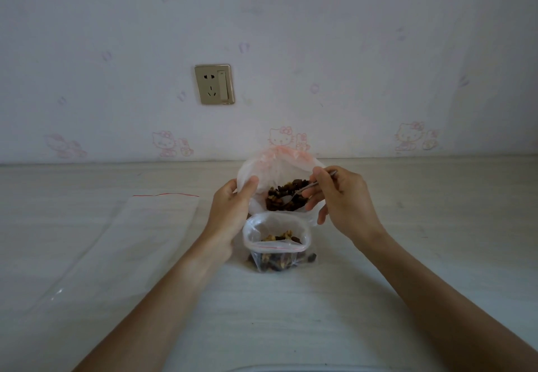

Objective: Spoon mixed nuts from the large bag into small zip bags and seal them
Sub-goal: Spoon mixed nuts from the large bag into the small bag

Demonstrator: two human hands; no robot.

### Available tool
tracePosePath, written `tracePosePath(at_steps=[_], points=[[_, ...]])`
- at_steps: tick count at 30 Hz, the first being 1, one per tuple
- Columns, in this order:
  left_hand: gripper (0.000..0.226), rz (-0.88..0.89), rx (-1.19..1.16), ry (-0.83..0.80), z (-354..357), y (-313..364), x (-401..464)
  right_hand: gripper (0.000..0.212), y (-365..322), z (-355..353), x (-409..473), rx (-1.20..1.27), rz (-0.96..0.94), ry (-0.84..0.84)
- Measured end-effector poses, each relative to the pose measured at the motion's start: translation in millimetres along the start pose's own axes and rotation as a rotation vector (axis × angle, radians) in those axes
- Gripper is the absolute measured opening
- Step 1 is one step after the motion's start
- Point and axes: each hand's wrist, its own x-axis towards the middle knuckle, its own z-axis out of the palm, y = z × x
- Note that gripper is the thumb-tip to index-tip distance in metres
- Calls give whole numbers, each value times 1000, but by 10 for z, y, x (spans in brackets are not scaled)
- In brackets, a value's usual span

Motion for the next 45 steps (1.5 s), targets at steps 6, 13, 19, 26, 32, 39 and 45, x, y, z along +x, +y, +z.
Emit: tracePosePath(at_steps=[6,13,19,26,32,39,45], points=[[27,-13,-29,-57,-14,-10,7,31,32,-9,9,-52,-30,82],[29,-53,-49,-85,-29,-24,24,29,65,72,2,5,31,33],[29,-67,-60,-109,-51,-79,32,26,97,65,1,223,212,-7],[32,-79,-56,-126,-66,-60,24,26,93,22,12,357,332,18],[33,-51,-17,-113,-87,-43,12,30,118,-8,25,440,418,32],[30,12,42,-77,-124,-36,-15,32,51,-79,-12,477,403,33],[23,100,235,-5,-165,38,-36,32,-80,-211,-117,475,347,46]])
